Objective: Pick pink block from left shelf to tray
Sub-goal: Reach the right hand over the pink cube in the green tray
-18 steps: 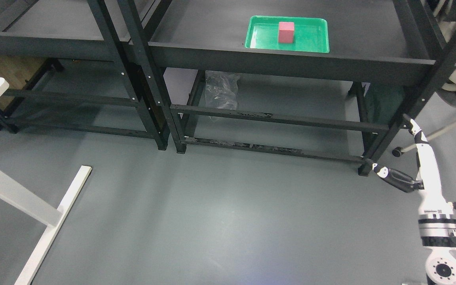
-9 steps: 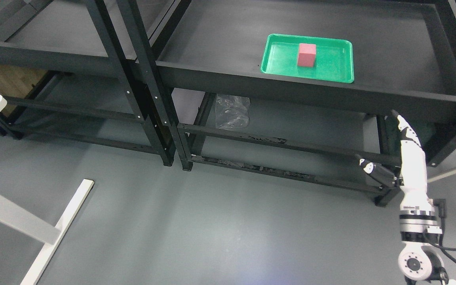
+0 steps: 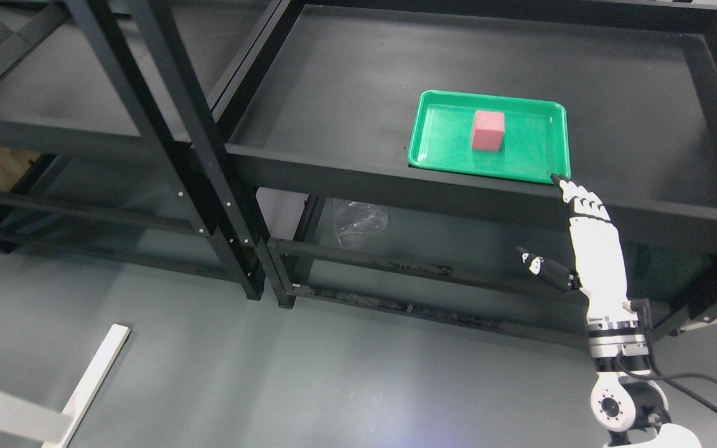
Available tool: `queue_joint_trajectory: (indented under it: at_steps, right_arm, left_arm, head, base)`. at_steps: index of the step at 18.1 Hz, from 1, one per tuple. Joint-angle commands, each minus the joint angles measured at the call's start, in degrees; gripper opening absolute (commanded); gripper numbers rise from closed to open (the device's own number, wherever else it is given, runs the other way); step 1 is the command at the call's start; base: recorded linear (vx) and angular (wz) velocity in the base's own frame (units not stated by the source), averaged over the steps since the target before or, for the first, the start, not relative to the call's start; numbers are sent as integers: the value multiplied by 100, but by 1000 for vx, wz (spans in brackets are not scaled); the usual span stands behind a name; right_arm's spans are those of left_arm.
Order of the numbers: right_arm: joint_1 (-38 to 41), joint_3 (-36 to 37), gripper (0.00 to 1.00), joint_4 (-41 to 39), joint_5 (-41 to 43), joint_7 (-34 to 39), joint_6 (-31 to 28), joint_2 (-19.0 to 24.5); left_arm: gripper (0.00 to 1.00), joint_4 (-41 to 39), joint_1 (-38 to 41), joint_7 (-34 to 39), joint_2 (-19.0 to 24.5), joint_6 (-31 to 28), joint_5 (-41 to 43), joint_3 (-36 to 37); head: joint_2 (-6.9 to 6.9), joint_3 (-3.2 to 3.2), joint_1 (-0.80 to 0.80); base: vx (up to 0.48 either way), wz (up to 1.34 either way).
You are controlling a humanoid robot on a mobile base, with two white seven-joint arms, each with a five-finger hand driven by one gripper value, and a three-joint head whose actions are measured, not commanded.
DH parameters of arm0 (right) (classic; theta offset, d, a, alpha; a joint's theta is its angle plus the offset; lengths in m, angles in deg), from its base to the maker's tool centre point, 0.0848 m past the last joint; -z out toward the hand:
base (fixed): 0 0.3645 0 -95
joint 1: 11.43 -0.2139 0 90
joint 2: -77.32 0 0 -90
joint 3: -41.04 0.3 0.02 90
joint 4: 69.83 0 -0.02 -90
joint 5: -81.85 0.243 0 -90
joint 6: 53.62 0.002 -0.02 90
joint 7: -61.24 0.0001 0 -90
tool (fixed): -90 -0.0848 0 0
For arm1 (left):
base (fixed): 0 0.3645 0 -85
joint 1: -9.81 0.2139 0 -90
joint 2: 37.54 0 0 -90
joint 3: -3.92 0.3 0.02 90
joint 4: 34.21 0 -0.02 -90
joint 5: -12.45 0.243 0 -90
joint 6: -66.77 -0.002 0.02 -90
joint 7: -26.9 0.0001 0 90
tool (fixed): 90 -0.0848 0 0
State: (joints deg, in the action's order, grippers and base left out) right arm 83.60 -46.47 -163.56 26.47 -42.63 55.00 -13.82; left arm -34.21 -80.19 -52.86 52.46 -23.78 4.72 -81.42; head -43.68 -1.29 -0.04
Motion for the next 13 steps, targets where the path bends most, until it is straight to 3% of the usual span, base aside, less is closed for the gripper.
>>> queue_joint_trajectory:
  at_steps: [1, 7, 13]
  right_arm:
    - [-125, -108, 99, 4, -2144, -161, 72, 14]
    - [-178, -170, 99, 39, -2135, 866, 19, 14]
    - [-178, -179, 99, 39, -1643, 1070, 10, 14]
  left_arm:
    - [100, -100, -167, 4, 100, 2, 0, 0]
    - [100, -100, -167, 4, 100, 2, 0, 0]
    - [100, -100, -167, 4, 100, 2, 0, 0]
  head:
    - [0, 0, 0]
    - [0, 0, 0]
    - [0, 0, 0]
  base:
    - [262, -106]
    - [286, -107]
    - [275, -73]
